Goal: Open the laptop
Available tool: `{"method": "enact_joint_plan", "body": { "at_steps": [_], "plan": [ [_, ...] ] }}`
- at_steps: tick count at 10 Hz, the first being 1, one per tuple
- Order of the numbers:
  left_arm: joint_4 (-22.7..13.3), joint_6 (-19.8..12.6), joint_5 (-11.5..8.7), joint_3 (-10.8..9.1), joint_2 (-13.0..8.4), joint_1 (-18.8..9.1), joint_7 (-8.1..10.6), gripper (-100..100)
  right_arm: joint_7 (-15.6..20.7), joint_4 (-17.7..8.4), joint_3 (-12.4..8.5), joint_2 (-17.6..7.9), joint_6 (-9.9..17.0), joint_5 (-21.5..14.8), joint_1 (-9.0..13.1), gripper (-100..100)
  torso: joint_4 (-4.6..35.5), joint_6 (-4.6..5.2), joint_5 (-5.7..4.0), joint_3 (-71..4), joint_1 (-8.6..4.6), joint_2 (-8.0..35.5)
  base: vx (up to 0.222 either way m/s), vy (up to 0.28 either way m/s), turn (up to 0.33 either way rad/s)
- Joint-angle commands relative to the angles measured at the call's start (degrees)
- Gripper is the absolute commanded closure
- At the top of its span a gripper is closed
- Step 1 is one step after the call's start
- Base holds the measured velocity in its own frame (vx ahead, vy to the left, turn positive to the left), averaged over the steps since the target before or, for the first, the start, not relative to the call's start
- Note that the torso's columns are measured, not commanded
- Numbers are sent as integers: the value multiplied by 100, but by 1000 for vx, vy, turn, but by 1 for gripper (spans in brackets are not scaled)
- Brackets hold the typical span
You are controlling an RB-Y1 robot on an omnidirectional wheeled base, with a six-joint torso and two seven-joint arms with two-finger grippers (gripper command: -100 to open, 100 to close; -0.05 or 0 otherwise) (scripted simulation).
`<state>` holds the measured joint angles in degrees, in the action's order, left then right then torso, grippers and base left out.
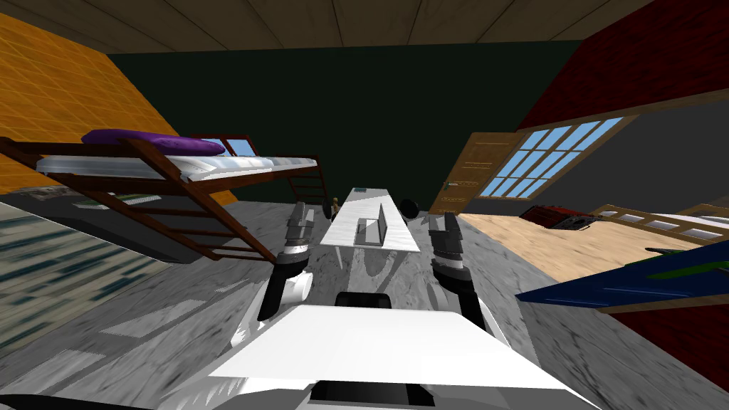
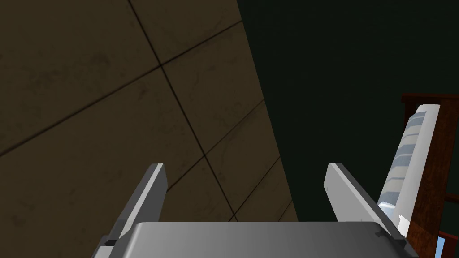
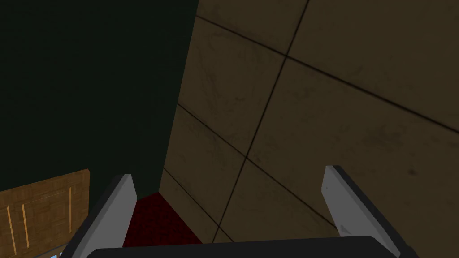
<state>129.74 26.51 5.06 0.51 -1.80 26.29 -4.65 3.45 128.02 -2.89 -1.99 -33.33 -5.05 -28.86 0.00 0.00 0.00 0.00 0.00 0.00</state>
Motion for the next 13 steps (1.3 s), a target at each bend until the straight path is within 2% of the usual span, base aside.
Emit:
{"method": "enact_joint_plan", "body": {
  "at_steps": [1,9,10,11,13],
  "plan": [
    [0,0,0,0,0,0,0,0,0,0,0,0,0,0,0,0,235,0,0,-467,0,232,0,0,0],
    [2,1,0,0,0,0,0,0,0,2,0,0,-1,0,0,0,3537,0,0,-7073,0,3539,0,0,0],
    [2,1,0,0,0,0,0,0,124,-48,-36,-235,21,-106,12,-100,3960,0,0,-7919,0,3962,22,19,-19],
    [0,0,0,0,0,1,0,0,204,-79,-59,-317,35,-175,20,-100,4148,0,1,-8316,5,4150,36,40,-22],
    [-1,0,0,1,1,1,0,0,411,-160,-118,-446,70,-352,39,-100,4219,0,3,-8455,12,4216,33,61,-19]
  ]
}}
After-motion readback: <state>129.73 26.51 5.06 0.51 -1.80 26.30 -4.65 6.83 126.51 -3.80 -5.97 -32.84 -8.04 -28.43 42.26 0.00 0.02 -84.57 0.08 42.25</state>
